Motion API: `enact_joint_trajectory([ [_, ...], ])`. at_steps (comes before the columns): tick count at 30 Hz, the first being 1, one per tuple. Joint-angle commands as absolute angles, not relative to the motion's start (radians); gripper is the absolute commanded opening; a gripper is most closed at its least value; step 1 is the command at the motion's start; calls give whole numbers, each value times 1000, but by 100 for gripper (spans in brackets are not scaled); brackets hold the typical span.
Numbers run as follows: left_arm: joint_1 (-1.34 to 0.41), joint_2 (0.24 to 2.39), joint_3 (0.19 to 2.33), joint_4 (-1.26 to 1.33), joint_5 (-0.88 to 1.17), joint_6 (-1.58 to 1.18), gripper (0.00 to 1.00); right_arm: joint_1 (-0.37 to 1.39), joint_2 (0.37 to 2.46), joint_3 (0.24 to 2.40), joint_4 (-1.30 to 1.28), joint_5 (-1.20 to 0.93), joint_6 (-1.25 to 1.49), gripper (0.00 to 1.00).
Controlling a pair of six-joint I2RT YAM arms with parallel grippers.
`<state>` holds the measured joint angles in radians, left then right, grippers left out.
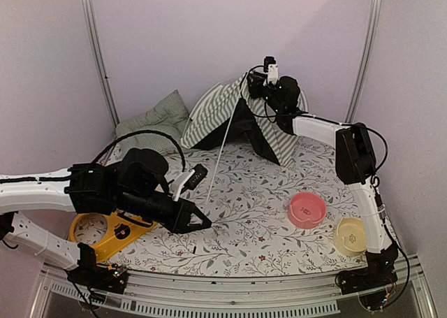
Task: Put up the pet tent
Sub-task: Pick up the tent fabric from the tent.
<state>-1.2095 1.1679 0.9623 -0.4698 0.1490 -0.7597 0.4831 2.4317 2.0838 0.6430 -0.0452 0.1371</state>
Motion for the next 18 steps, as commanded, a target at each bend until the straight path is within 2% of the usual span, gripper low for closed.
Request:
enact_joint_trajectory([
  [1, -1209, 1179, 993, -476, 135, -746, 0, 482, 2489, 2171, 578, -8, 90, 34],
  [4, -1209, 1187, 999, -476, 137, -742, 0, 482, 2488, 2168, 581, 2, 78, 27],
  [10, -1208, 1199, 1000, -474, 147, -741, 0, 488, 2472, 2161, 609, 15, 48, 26],
  [12, -1209, 1201, 1000, -474, 147, -739, 0, 490, 2468, 2162, 620, 16, 34, 21],
  [14, -1208, 1204, 1000, -474, 150, -739, 0, 493, 2464, 2163, 627, 21, 17, 20],
  [18, -1208, 1212, 1000, -477, 156, -740, 0, 501, 2450, 2160, 634, 24, -31, 6],
])
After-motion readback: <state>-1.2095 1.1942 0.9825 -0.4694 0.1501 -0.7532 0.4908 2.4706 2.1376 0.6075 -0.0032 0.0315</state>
